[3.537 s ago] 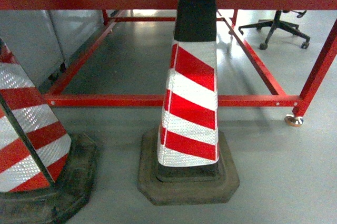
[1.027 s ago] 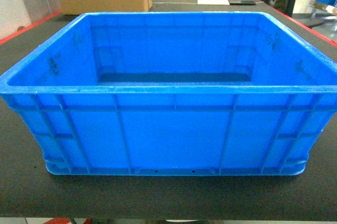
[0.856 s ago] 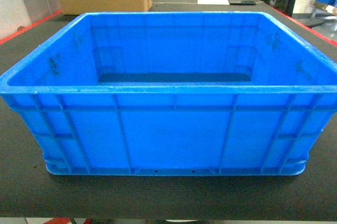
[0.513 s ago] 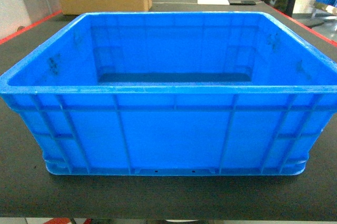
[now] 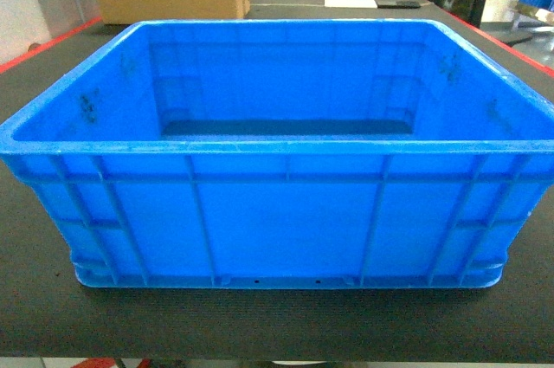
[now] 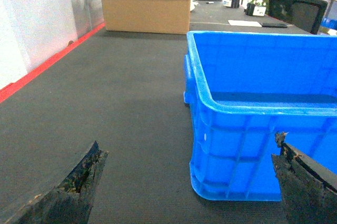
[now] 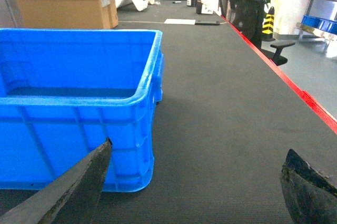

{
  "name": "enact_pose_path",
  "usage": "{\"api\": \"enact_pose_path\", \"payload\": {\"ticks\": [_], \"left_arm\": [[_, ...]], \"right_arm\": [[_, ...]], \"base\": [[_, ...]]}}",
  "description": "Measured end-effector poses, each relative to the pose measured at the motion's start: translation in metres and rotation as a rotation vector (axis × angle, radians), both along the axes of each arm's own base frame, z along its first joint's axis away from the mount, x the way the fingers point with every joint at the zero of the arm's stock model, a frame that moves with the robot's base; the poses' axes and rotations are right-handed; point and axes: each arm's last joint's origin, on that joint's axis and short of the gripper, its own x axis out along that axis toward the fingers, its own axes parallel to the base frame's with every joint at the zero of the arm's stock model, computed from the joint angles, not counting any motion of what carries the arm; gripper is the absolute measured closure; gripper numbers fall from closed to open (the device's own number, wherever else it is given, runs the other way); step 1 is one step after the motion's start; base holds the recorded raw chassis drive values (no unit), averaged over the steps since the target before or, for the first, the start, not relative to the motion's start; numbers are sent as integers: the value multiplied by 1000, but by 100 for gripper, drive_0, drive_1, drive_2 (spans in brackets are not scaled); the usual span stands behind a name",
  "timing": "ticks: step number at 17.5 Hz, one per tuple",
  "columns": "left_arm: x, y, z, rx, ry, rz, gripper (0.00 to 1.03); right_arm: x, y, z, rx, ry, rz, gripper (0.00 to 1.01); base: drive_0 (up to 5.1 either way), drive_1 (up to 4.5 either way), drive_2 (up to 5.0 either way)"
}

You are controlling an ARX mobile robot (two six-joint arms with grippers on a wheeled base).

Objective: Place box next to blue box on left shelf

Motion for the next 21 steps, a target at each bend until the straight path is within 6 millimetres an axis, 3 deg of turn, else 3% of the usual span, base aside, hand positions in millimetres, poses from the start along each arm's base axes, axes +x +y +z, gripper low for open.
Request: {"api": "enact_pose_path", "payload": {"ticks": [6, 7, 8, 9, 10, 13, 21], "left_arm": [[0, 0, 0, 0, 0, 0, 5], [11, 3, 3, -37, 154, -71, 5], [63, -1, 70, -12, -12, -106, 5], [95, -5, 92, 8, -21, -99, 5], [125, -8, 99, 12, 45, -96, 5], [155, -10, 97, 11, 137, -86, 5], [210, -16, 81, 11, 367, -83, 5]], "right_arm": [[0, 0, 0, 0, 0, 0, 3], [17, 6, 13, 16, 218, 9, 3], [74, 10, 90, 35, 77, 47, 3], [101, 12, 101, 33, 151, 60, 3], [128, 14, 103, 37, 243, 73, 3], [155, 16, 102, 51, 339, 78, 3], [216, 23, 104, 102, 527, 105, 3]], "base": [[0, 0, 0], [0, 0, 0], [0, 0, 0], [0, 0, 0], [0, 0, 0], [0, 0, 0], [0, 0, 0]]}}
